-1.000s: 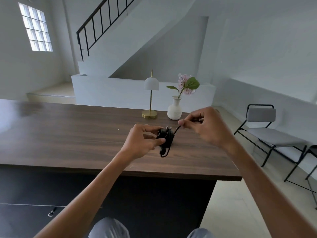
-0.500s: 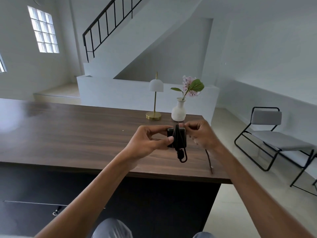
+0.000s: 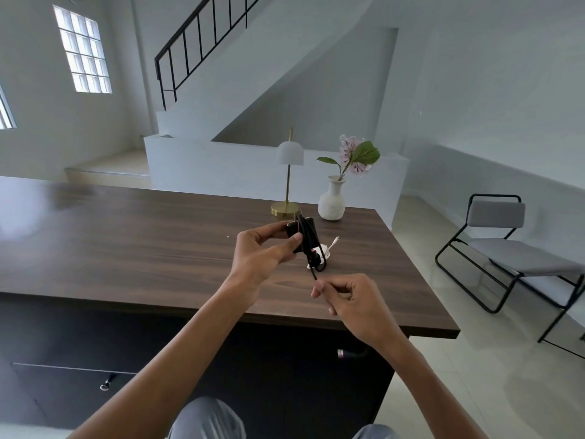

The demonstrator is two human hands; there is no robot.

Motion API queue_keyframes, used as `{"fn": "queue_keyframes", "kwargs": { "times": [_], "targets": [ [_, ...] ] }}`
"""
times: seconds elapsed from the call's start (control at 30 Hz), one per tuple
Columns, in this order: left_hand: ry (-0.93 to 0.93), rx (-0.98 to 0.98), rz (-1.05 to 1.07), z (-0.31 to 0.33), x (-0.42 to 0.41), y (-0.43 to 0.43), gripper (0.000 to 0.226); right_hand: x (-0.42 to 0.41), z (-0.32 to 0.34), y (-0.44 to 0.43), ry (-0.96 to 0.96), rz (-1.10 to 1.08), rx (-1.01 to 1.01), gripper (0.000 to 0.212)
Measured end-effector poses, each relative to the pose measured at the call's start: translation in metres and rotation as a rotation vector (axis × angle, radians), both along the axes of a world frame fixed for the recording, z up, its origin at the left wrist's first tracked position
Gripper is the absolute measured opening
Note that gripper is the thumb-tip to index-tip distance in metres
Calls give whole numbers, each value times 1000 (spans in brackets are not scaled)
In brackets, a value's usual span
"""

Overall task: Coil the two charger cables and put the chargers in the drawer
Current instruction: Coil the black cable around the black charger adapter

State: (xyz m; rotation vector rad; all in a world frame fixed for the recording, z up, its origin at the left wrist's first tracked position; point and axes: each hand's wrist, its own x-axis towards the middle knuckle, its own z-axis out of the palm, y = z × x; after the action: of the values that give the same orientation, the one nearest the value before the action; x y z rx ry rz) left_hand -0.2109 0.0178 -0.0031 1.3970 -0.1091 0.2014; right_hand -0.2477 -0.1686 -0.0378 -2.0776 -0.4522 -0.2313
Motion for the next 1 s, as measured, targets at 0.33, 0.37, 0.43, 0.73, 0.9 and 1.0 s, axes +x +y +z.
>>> {"fn": "queue_keyframes", "kwargs": {
  "times": [0.33, 0.37, 0.43, 0.73, 0.9, 1.0],
  "targets": [
    [-151, 588, 71, -10, 0, -8, 40, 9, 89, -19, -251, -212, -340, 30],
    [-143, 598, 42, -10, -1, -8, 41, 15, 96, -23, -293, -232, -344, 31],
    [-142, 565, -37, -10, -2, -7, 42, 27, 108, -28, -336, -253, -350, 32],
    [-186, 250, -486, 0, -13, -4, 50, 62, 92, -35, -167, -120, -54, 42],
    [-148, 61, -439, -9, -10, -1, 49, 52, 39, -31, 109, 9, 191, 36],
    [-69, -73, -359, -16, -1, 0, 50, 43, 13, -25, 154, 8, 213, 23]
  ]
}}
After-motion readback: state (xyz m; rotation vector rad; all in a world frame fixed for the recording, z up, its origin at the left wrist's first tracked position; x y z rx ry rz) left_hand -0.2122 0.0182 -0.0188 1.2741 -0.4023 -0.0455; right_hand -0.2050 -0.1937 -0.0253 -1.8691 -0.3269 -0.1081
